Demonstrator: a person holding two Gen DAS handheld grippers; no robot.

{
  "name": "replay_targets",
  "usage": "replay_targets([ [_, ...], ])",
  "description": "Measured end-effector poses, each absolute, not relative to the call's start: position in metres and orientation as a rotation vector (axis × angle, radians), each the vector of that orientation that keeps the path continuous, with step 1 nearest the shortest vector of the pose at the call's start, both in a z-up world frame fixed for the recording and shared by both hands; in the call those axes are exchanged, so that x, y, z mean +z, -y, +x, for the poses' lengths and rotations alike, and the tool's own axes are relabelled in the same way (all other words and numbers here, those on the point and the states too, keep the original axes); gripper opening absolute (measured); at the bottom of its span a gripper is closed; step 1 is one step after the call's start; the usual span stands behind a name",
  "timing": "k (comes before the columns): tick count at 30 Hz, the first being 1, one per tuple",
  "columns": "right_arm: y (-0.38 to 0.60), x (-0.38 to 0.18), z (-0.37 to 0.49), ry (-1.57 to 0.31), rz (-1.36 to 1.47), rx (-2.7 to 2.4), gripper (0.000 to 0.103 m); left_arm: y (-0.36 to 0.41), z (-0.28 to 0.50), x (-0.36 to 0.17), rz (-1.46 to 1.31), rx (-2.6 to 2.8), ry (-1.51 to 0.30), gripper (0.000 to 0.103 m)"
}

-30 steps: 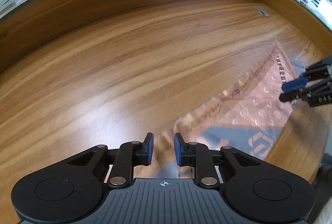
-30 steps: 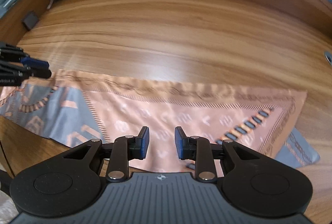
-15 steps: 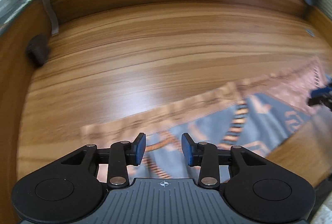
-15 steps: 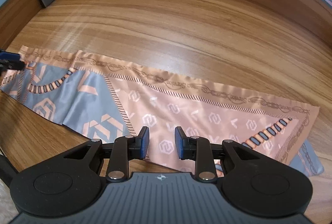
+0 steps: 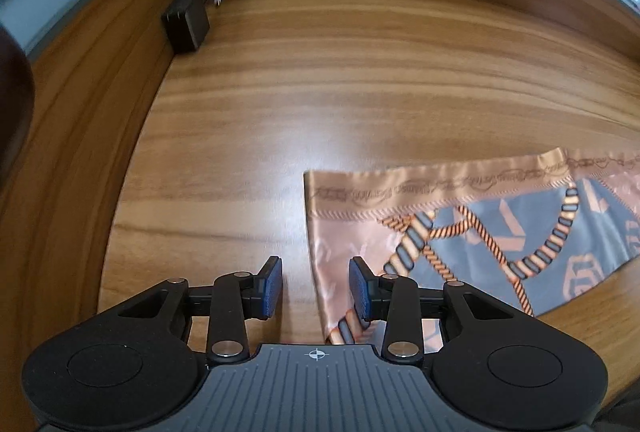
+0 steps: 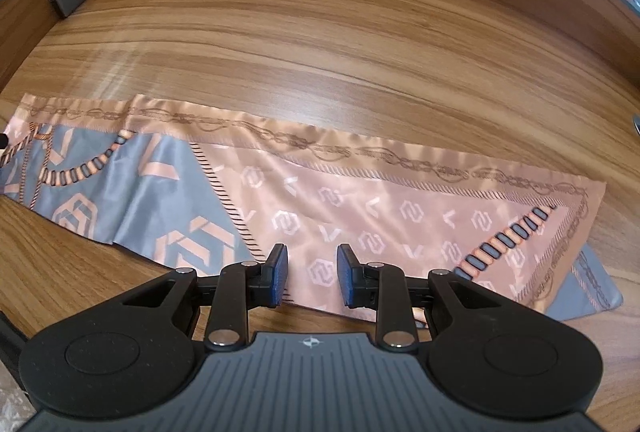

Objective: Fold clothes

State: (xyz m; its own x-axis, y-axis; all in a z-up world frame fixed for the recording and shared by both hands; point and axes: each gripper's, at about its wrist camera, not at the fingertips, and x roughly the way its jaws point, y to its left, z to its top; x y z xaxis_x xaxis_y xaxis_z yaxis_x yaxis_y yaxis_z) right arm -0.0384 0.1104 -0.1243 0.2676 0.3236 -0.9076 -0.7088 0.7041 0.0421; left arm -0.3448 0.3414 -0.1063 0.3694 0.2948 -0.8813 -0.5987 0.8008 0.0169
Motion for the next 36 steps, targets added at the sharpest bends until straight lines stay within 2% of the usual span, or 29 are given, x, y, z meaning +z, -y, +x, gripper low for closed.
replay_targets([
  [2, -0.114, -0.123, -0.041, -1.092, -0.425, 0.747, 0.031, -0.341, -0.347, -0.107, -0.343, 0.574, -1.047, 0.037],
  [6, -0.122, -0.124, -0.047, -1.091, -0.449, 0.786, 0.031, -0.339, -0.346, -0.110, -0.351, 0.546, -1.044, 0.006],
  [8, -0.126, -0.126, -0.049, -1.093, -0.460, 0.792, 0.031, -0.339, -0.346, -0.110, -0.345, 0.568, -1.041, 0.003],
  [22, -0.126, -0.121, -0.048, -1.088, -0.449, 0.791, 0.031, -0.332, -0.345, -0.083, -0.349, 0.551, -0.950, 0.003],
  [30, -0.126, -0.101, -0.045, -1.082, -0.369, 0.830, 0.031, -0.278, -0.298, -0.064, -0.285, 0.352, -0.904, 0.003],
  [36, -0.121, -0.091, -0.041, -1.079, -0.363, 0.855, 0.031, -0.238, -0.248, -0.073, -0.236, 0.192, -0.921, 0.003],
])
